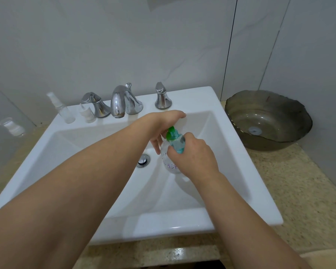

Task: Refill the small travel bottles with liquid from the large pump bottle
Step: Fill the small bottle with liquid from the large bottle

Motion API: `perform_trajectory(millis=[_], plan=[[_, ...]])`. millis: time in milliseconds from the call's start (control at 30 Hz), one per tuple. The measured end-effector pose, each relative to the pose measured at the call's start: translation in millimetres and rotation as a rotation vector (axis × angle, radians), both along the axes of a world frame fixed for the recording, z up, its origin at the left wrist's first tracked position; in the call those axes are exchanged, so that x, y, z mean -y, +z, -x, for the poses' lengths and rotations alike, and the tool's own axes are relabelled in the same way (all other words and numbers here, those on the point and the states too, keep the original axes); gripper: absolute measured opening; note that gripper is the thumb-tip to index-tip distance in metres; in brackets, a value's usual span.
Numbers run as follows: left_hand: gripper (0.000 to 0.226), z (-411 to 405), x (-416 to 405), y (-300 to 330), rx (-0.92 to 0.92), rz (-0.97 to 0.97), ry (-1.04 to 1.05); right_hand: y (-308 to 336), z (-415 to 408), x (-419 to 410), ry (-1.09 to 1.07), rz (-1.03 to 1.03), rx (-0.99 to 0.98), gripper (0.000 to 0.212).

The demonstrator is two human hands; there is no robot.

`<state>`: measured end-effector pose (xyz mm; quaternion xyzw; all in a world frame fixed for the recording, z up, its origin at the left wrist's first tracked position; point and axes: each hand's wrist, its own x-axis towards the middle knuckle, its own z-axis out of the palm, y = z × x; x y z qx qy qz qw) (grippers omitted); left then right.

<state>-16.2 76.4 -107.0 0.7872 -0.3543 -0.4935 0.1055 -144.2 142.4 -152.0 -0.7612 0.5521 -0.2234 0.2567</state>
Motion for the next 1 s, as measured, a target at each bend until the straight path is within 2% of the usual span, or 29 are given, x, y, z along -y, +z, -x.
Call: perform_trajectory(millis=[433, 667, 800, 1000], plan=[[0.038, 13, -1, -13, 0.134, 0.112, 0.055, -2, -1, 2, 0.019, -0.063, -0.058, 0.033], [0.045, 15, -1, -14, 0.168, 0.12, 0.029, -3, -1, 2, 0.022, -0.063, -0.056, 0.035], [0.048, 11, -1, -15, 0.127, 0.116, 0.029, -2, -1, 1, 0.025, -0.066, -0.06, 0.034], [0.073, 3, 0, -1, 0.042, 0.034, -0.023, 1, 0, 0, 0.01, -0.031, -0.018, 0.035]])
